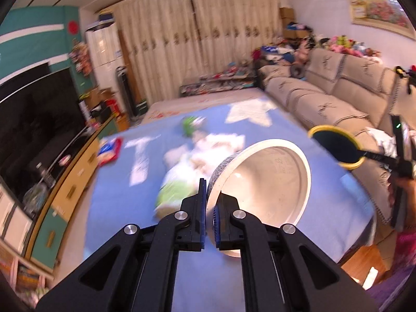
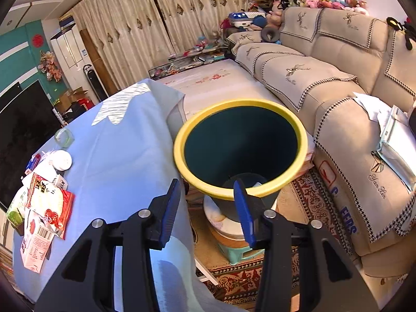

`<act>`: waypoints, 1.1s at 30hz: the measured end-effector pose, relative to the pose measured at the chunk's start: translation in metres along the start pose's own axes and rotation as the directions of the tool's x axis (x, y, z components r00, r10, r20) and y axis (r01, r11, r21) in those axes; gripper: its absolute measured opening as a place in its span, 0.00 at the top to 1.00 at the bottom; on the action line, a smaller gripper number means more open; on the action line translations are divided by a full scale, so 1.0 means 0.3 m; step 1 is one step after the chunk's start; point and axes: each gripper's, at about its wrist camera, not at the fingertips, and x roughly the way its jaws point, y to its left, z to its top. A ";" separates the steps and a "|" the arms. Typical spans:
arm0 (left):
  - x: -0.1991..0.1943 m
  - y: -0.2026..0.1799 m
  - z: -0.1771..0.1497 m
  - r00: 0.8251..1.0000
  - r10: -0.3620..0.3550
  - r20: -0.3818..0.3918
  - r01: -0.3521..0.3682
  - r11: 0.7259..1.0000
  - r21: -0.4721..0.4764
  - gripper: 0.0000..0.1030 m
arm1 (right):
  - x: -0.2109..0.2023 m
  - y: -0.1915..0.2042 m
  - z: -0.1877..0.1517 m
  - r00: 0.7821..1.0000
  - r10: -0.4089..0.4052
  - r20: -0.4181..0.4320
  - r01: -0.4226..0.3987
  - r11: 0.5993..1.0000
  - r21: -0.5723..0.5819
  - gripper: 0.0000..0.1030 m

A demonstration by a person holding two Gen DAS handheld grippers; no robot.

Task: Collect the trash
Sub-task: 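Grasp the white bowl rim with the left gripper and lift it, then move the white bowl over the bin and open the left gripper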

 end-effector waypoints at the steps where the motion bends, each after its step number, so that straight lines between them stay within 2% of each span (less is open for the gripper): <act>1: 0.015 -0.036 0.035 1.000 -0.029 0.009 0.029 0.999 0.016 0.95 | -0.003 -0.009 -0.005 1.000 -0.009 0.001 0.009 1.000 -0.001 0.60; 3: 0.062 -0.125 0.109 0.996 -0.086 0.023 0.085 0.995 0.054 0.95 | -0.012 -0.027 -0.015 1.000 -0.023 0.008 0.023 1.000 -0.005 0.60; 7: 0.179 -0.363 0.277 0.976 -0.217 0.025 0.210 0.965 0.159 0.95 | -0.030 -0.081 -0.019 0.998 -0.057 0.027 0.057 0.998 0.003 0.61; 11: 0.319 -0.611 0.415 0.945 -0.327 -0.031 0.325 0.918 0.226 0.95 | -0.055 -0.134 -0.020 0.995 -0.086 0.046 0.086 0.996 0.007 0.60; 15: 0.470 -0.848 0.499 0.909 -0.402 -0.111 0.417 0.872 0.257 0.95 | -0.067 -0.189 -0.014 0.993 -0.110 0.047 0.109 0.994 0.023 0.60; 19: 0.670 -1.056 0.548 0.893 -0.406 -0.196 0.448 0.847 0.286 0.95 | -0.093 -0.237 -0.016 0.988 -0.140 0.058 0.138 0.990 0.043 0.60; 24: 0.911 -1.227 0.524 0.880 -0.372 -0.296 0.454 0.844 0.287 0.95 | -0.105 -0.294 -0.016 0.985 -0.159 0.067 0.153 0.985 0.083 0.60; 29: 1.066 -1.320 0.483 0.870 -0.323 -0.372 0.437 0.855 0.278 0.95 | -0.113 -0.343 -0.012 0.982 -0.176 0.069 0.167 0.979 0.118 0.60; 33: 1.130 -1.344 0.439 0.865 -0.286 -0.412 0.421 0.860 0.287 0.95 | -0.110 -0.358 -0.015 0.982 -0.180 0.063 0.171 0.977 0.130 0.60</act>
